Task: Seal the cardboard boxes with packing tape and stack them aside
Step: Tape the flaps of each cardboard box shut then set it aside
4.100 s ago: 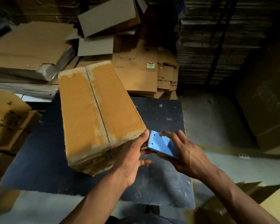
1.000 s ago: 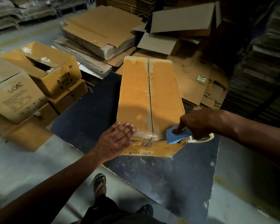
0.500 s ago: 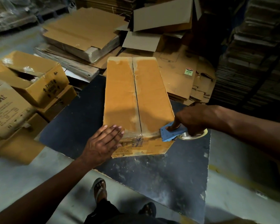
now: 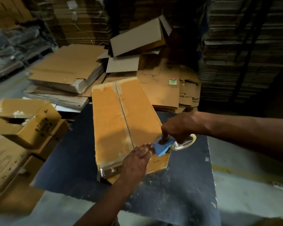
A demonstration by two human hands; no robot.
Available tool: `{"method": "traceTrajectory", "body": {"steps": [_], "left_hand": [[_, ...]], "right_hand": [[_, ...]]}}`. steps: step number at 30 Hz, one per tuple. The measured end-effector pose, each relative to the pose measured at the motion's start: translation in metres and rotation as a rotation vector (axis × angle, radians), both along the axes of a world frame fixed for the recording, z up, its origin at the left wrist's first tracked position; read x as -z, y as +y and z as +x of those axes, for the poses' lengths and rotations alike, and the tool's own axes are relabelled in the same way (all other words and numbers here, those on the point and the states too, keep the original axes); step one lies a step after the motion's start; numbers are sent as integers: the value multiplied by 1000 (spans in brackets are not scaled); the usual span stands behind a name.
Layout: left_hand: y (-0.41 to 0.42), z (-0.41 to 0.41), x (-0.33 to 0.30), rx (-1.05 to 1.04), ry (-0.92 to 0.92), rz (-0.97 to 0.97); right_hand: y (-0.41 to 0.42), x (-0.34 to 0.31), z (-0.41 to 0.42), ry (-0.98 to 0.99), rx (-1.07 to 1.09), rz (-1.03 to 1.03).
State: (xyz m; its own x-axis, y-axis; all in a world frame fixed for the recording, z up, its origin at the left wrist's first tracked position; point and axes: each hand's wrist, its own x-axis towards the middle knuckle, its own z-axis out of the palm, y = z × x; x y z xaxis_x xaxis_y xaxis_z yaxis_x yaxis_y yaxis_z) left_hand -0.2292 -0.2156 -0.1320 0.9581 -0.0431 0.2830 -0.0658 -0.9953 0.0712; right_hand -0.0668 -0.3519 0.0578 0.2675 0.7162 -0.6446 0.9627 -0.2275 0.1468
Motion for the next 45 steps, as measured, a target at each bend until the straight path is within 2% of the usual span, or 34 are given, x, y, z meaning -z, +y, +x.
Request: {"method": "traceTrajectory", "body": {"steps": [2,5,9,14,22,26,29,32,35,37,41,45], "left_hand": [[4,-1,5,11,-90,-26],[3,2,6,24,-213,-35],[4,3,10,45,-211,-63],[9,1,16,68,-201,-91],[0,-1,-2,19,-8,-73],[-6,6,-37,-30,123,35],[-9,31,-66,94,156,100],[-16,67,-73,234,287,121],[-22,94,-73,324,437,266],[-20,105,-73,371,495,327],[-15,117,-75,448,483,352],[-15,125,-74,496,527,374]], "right_hand": [[-11,-2,10,45,56,14],[-38,-10,30,-24,79,-8],[-81,-15,49,-62,194,-18],[-100,-8,59,-58,237,24],[-100,33,58,11,283,63],[-92,47,57,43,267,116],[-90,51,58,81,262,152],[-90,55,60,122,253,170],[-82,65,63,159,228,166],[-78,74,66,133,231,193],[-71,93,67,73,297,256],[-88,113,71,-61,377,114]]}}
